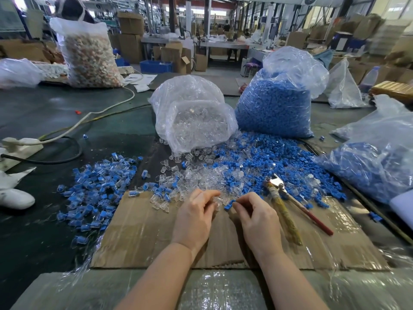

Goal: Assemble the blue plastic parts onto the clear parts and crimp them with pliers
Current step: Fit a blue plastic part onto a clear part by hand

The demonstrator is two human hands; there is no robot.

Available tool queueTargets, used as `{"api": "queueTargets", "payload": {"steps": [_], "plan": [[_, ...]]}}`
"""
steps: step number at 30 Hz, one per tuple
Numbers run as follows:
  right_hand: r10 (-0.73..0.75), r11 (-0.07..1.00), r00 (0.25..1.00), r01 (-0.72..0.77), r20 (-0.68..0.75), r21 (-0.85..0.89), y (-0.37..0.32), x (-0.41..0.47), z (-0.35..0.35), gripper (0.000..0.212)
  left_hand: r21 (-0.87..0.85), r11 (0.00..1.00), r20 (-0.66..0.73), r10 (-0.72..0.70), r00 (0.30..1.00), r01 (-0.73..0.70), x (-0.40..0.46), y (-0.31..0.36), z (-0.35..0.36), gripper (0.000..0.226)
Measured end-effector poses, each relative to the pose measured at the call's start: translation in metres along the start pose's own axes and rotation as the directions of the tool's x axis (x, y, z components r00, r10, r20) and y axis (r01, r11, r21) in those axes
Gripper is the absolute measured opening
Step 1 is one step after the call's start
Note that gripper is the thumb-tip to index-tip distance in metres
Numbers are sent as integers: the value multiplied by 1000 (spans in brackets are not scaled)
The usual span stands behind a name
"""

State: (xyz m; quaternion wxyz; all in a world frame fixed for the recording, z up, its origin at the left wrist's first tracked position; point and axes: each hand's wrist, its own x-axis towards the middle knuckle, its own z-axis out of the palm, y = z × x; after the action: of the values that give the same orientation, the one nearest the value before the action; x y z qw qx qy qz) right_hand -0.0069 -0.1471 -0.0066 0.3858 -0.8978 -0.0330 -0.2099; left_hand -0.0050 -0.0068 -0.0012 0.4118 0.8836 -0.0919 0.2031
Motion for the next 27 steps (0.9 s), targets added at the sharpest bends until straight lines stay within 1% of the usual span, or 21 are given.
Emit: {"api": "queueTargets", "payload": {"steps": [2,7,12,15,20,27], "plan": [[-25,1000,1000,25,3,6,-1,0,-1,7,2,1000,19,-3,1000,3,0,0,0,24],[-65,997,998,65,3,30,-2,-1,-2,6,-31,999,25,-22,999,23,0,-2,0,17],[-101,992,995,101,-4,72,-3,-2,-2,5,-108,989,40,-98,994,102,1,-5,2,14],[-98,991,995,97,13,96,-3,-2,-1,5,-161,977,58,-133,989,141,1,-7,2,12],[-110,991,994,108,23,83,-2,-2,-1,6,-223,958,86,-165,982,181,2,-7,2,18],[-167,985,986,166,21,36,-5,-3,-1,9,-236,951,95,-180,979,197,2,-8,2,18]]}}
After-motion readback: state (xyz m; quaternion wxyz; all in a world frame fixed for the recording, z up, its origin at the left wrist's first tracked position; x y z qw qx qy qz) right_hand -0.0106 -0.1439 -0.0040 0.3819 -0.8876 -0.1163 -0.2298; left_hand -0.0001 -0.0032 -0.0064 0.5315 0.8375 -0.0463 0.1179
